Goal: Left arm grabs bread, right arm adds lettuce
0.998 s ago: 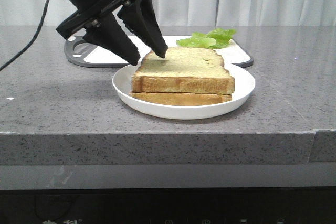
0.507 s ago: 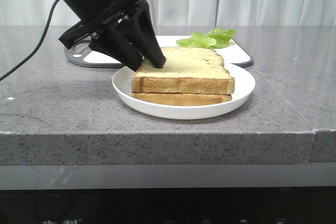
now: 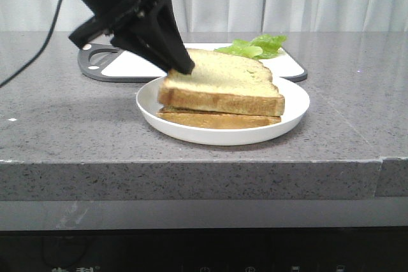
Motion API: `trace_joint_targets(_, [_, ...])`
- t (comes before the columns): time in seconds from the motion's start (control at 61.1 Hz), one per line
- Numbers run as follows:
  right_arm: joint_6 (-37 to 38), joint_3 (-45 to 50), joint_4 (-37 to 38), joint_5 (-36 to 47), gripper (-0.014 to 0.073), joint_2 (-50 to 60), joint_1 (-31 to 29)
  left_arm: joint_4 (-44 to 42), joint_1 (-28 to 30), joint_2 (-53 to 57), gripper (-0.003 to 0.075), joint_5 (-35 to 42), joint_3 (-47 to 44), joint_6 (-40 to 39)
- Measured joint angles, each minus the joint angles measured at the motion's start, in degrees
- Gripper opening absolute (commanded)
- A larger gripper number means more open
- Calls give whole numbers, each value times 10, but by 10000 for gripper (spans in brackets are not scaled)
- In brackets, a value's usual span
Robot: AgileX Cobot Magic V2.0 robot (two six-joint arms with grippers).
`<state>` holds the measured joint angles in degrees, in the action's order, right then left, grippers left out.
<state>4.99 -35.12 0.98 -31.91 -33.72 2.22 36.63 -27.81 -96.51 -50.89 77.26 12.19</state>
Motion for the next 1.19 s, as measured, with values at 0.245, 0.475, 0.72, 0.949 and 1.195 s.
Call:
trace_joint_targets(0.245, [0,0,-32,36,403,-5,0,-15,57,114,-20,-19,0,4])
trace_joint_targets(0.475, [0,-34,-57,45,403,-86,0,-44,104,239,-20,-28,-42,4])
trace_joint_targets(0.72, [0,-137,-75,30,403,-237,0,-104,129,370,-20,-25,-137,-3])
trace_joint_targets(0.949, [-23,-226,-117,8,403,-380,0,-141,164,439,-20,-15,-185,-21])
trace_joint_targets(1.195, [-150,-334,-272,-19,403,-515,0,-142,166,445,-20,-14,-189,-22])
